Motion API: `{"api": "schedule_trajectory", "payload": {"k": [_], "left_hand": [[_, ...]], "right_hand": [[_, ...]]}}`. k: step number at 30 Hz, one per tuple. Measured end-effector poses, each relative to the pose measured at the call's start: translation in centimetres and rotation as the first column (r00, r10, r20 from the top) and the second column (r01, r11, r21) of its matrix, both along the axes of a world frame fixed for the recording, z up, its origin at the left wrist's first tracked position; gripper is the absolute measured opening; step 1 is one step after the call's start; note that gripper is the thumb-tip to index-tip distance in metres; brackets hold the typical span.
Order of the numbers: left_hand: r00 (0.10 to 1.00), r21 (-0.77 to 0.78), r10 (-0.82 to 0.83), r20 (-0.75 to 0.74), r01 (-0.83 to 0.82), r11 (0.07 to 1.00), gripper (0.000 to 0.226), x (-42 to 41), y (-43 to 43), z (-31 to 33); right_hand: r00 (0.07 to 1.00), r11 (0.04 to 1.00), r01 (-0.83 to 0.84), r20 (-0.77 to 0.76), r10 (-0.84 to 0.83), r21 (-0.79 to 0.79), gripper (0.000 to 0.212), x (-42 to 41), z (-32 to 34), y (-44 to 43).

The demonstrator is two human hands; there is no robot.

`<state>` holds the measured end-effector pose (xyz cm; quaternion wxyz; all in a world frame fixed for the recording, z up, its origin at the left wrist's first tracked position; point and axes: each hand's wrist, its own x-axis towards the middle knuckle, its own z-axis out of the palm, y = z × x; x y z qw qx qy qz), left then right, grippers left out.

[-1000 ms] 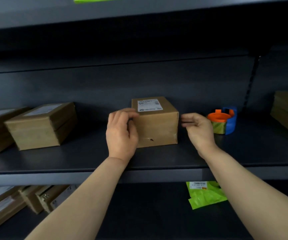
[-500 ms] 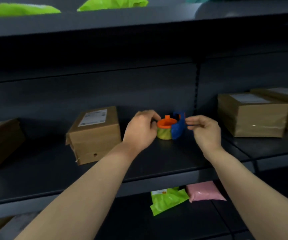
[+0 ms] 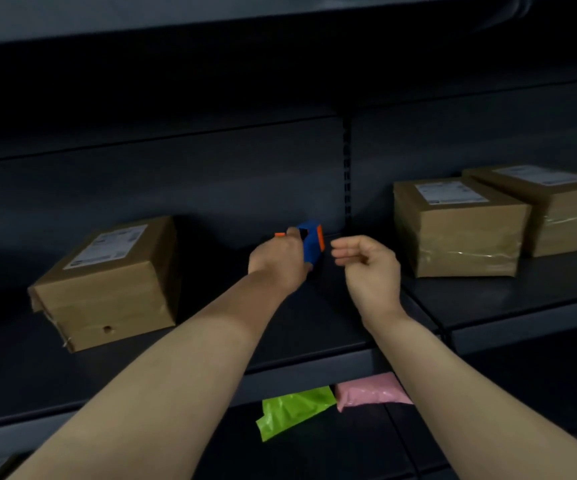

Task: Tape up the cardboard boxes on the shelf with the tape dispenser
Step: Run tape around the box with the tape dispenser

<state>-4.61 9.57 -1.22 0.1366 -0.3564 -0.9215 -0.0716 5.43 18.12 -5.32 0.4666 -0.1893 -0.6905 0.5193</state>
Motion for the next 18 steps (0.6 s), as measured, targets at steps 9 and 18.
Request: {"api": "schedule_trajectory", "payload": {"k": [9,18], "left_hand": [[0.708,0.788,-0.568,0.419,0.028,0.615,0.057,1.5,-11.6,-0.3],[0.546,0.785,-0.667,0.507,0.026,0.618,0.055,3.2,-22.9,-0.1]], "right_hand": [[0.986,0.998,0.055,-0.155,-0.057,-0.014,0.049,0.8,0.6,-1.3],[0.839,0.767,-0.530,-0.093,0.536,-0.362,0.034,3.0,2.6,-9.6]]}}
